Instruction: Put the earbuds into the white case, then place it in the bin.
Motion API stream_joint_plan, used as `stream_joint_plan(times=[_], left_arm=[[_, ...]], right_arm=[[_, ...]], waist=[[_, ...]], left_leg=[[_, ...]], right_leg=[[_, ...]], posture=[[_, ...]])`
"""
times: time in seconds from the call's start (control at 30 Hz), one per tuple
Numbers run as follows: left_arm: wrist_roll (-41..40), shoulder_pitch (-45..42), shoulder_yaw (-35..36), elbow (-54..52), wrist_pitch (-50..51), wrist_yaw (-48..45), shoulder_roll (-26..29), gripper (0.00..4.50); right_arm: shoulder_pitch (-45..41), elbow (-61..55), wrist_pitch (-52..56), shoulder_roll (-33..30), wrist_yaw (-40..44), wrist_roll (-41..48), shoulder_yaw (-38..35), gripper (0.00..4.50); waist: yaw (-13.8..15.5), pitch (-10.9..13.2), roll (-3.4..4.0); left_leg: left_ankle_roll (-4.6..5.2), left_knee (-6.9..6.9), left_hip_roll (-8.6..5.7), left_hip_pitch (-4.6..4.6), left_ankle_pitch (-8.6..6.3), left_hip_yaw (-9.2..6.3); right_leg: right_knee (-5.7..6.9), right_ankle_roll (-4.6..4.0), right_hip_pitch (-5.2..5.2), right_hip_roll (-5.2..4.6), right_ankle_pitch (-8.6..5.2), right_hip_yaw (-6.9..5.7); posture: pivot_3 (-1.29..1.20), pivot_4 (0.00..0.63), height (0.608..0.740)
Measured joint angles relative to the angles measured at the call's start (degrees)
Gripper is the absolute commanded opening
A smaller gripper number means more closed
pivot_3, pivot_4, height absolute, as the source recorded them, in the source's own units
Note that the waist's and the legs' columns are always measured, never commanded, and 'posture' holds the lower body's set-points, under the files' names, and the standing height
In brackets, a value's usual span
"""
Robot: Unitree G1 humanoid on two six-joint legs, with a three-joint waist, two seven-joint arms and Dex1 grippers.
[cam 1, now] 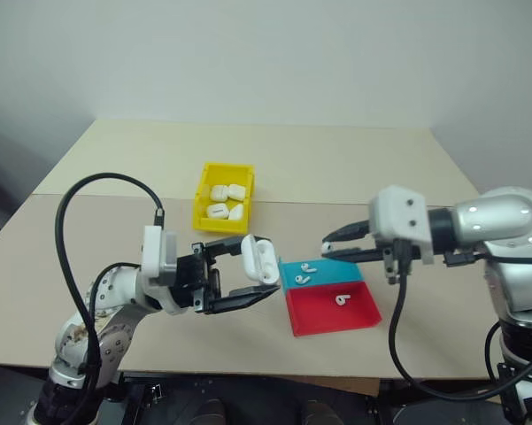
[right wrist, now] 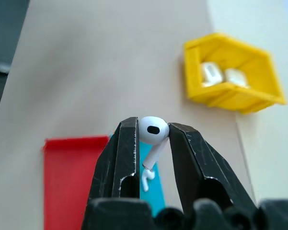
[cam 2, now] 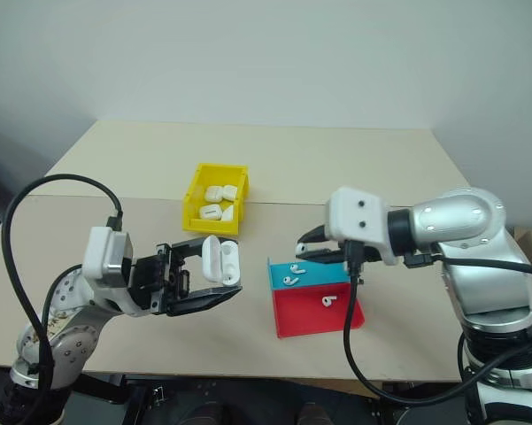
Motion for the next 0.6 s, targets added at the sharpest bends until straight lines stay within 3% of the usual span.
stream_joint_plan(times=[0.17, 0.4, 0.6], left_arm=[[-2.46, -2.24, 0.18, -0.04, 1.25, -0.97, -0.09, 2.82], [-3.14, -3.03, 0.32, 0.59, 1.30, -1.30, -1.09, 2.82], [-3.09, -4.97, 0.31, 1.93, 1.08, -0.56, -2.75, 2.82]], right_arm=[[-0.56, 0.23, 4.02, 1.47, -7.07, 6.31, -5.07, 1.15], [-5.02, 0.41, 9.55, 9.61, -16.47, 26.85, -16.29, 1.15], [-4.41, 0.66, 7.96, 15.81, -21.57, 39.39, -17.13, 1.15]], waist=[[-0.04, 0.00, 0.00], [0.17, 0.00, 0.00], [0.09, 0.00, 0.00]], left_leg=[[0.00, 0.00, -0.01, -0.02, 0.00, 0.00], [0.01, -0.02, -0.01, -0.06, 0.00, -0.03], [0.01, -0.03, 0.00, -0.06, 0.00, -0.04]], right_leg=[[-0.01, 0.01, -0.01, -0.01, 0.00, 0.01], [-0.06, 0.01, 0.02, -0.01, 0.00, -0.01], [-0.05, 0.02, 0.00, 0.01, 0.00, -0.01]], posture=[[0.00, 0.150, 0.740], [0.00, 0.150, 0.740], [0.00, 0.150, 0.740]])
